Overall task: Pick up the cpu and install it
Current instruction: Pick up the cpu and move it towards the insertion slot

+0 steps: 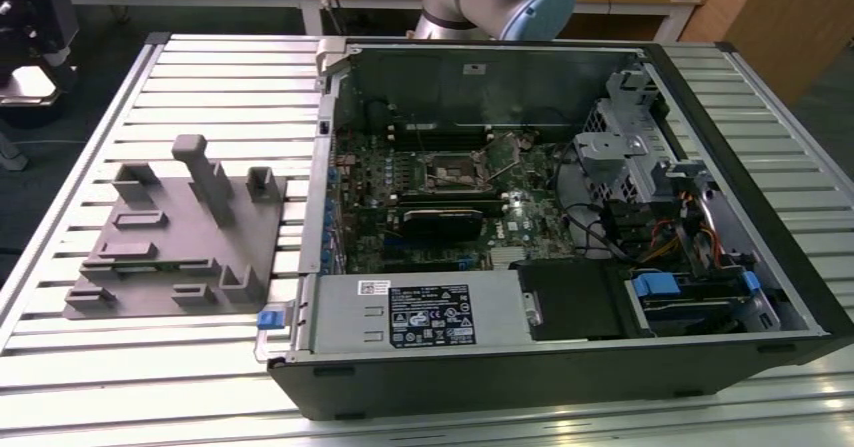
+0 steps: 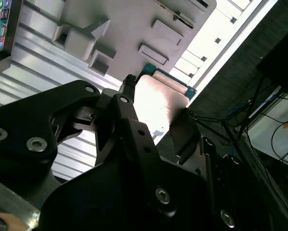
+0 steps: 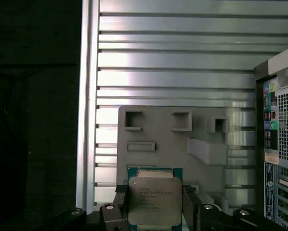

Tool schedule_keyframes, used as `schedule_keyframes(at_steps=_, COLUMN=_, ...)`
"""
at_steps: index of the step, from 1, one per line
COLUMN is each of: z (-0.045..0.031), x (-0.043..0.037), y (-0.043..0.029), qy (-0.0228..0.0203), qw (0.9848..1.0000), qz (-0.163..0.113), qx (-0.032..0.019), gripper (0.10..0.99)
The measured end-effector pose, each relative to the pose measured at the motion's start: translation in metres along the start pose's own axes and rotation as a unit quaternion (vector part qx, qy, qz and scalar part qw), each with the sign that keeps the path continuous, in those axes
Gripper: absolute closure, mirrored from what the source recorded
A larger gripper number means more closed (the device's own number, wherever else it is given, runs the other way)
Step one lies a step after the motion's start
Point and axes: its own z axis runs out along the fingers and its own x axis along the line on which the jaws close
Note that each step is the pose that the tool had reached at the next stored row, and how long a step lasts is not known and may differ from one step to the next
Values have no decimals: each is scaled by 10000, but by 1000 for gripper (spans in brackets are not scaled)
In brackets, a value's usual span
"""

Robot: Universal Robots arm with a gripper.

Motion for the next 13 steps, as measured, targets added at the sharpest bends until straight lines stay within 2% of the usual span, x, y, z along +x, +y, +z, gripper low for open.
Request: schedule_keyframes(at_steps=13, z=0, x=-132, y=0, qy=0, qw=10000, qz=0, qx=0, gripper=549)
